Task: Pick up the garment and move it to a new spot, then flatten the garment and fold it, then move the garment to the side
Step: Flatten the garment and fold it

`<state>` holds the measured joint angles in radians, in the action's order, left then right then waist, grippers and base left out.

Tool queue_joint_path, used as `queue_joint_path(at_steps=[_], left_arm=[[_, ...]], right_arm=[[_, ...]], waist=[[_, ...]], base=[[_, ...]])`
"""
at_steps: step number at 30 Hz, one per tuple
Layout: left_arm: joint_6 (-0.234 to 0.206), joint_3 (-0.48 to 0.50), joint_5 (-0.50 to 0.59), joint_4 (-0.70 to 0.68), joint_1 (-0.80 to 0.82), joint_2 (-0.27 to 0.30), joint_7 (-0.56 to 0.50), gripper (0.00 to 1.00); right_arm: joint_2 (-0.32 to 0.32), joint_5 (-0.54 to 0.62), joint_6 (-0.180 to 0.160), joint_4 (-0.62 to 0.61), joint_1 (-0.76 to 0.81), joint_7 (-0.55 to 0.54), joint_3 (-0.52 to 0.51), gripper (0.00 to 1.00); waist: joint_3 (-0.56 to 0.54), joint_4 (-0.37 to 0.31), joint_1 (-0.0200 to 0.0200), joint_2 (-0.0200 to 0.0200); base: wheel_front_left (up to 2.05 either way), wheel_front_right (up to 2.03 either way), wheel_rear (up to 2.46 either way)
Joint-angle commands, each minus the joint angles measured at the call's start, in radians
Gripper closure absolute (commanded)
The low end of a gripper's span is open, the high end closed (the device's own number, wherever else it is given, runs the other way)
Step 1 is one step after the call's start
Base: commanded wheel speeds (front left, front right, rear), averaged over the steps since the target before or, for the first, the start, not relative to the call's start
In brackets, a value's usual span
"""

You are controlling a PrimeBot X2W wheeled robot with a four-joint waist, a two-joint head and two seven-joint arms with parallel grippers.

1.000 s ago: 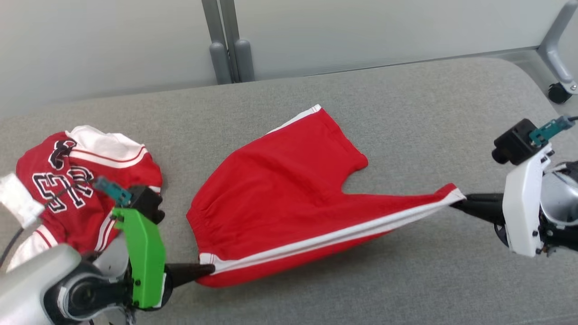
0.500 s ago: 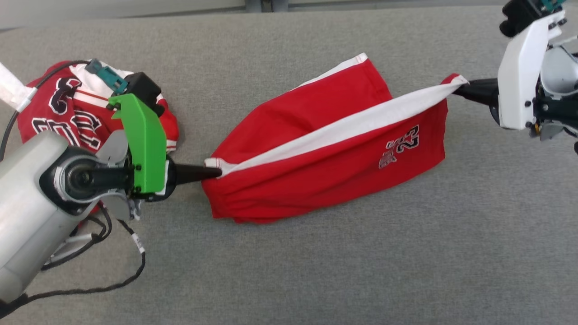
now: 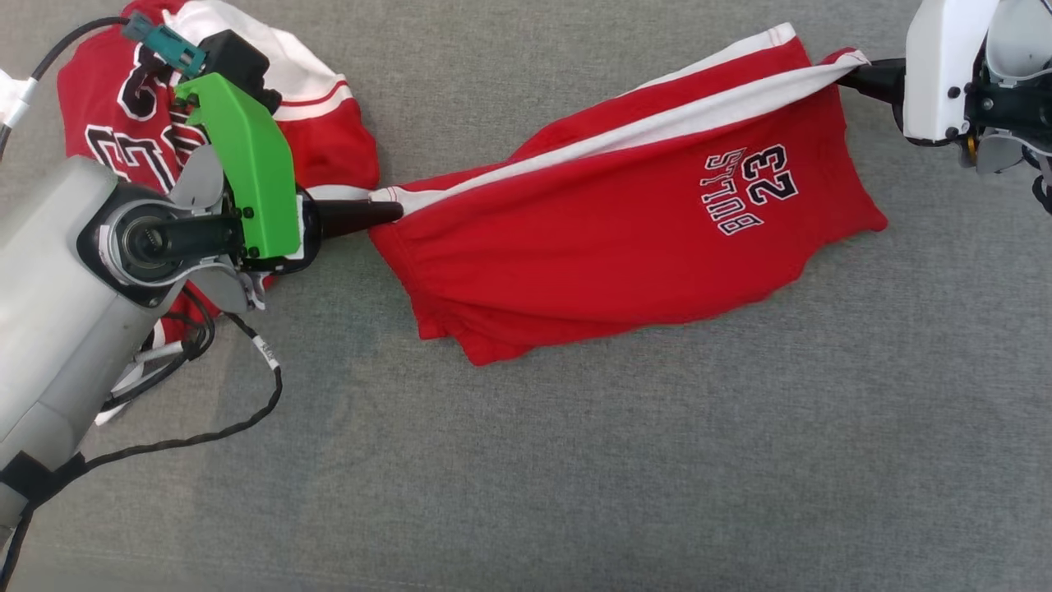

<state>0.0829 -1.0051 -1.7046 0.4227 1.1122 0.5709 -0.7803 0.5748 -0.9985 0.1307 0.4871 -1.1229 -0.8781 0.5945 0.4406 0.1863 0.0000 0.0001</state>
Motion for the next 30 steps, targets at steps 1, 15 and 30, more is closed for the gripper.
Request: queue_joint_path(at_steps=[1, 15, 30], left_arm=[[0.008, 0.003, 0.004, 0.010, 0.014, -0.011, 0.005, 1.00], [0.044, 0.007, 0.022, 0.080, -0.002, -0.045, 0.021, 0.00], [0.024, 0.053, 0.343, 0.005, -0.122, 0.051, 0.585, 0.00]], right_arm=[[-0.002, 0.010, 0.000, 0.015, -0.014, 0.008, -0.004, 1.00], [-0.052, 0.047, 0.000, 0.119, -0.014, 0.174, 0.010, 0.00], [-0.057, 0.131, 0.000, 0.086, 0.188, 0.782, 0.035, 0.00]], waist=[[0.028, 0.027, 0.0000, -0.0001], [-0.017, 0.019, 0.0000, -0.0001], [-0.217, -0.013, 0.0000, -0.0001]], base=[[0.00, 0.00, 0.00], [0.00, 0.00, 0.00], [0.00, 0.00, 0.00]])
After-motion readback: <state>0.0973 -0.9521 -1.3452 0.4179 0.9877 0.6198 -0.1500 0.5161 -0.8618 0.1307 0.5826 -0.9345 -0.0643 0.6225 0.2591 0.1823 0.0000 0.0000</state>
